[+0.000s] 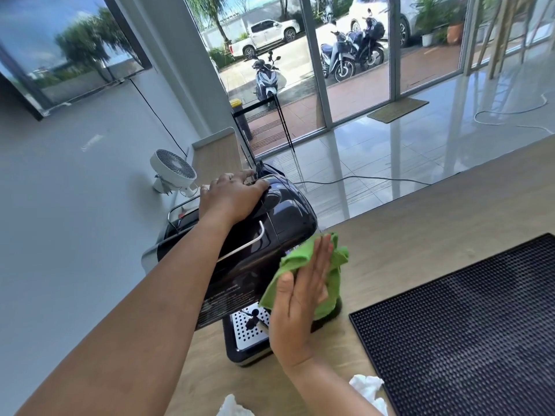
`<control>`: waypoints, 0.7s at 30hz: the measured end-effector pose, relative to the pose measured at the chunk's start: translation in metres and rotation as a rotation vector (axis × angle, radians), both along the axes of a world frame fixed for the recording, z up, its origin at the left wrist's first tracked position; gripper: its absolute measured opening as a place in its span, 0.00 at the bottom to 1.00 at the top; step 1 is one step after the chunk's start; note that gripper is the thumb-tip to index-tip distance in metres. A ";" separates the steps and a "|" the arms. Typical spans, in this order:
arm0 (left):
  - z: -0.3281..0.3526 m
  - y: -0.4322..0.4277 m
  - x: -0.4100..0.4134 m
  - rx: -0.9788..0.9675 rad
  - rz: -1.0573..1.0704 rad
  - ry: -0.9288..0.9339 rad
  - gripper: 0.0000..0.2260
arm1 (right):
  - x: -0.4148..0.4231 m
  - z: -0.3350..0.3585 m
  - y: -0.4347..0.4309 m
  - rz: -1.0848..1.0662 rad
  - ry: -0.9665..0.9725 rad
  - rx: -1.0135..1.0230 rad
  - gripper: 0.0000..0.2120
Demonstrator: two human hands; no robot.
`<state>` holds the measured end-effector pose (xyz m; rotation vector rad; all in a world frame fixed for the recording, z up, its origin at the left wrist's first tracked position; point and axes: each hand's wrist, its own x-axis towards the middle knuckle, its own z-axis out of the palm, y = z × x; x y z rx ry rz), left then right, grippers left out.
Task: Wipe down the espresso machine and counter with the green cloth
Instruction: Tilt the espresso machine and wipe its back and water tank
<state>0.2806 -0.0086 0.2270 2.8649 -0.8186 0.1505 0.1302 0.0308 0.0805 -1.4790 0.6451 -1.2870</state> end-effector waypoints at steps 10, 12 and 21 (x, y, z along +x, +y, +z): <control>0.000 0.000 -0.003 0.001 -0.004 0.001 0.27 | 0.000 -0.094 -0.011 -0.084 0.277 0.596 0.37; 0.000 0.000 -0.003 -0.001 -0.007 -0.002 0.27 | -0.002 -0.079 -0.017 -0.066 0.199 0.643 0.34; -0.001 -0.001 -0.003 -0.008 0.000 -0.002 0.27 | 0.009 -0.005 -0.096 0.228 -0.008 0.342 0.13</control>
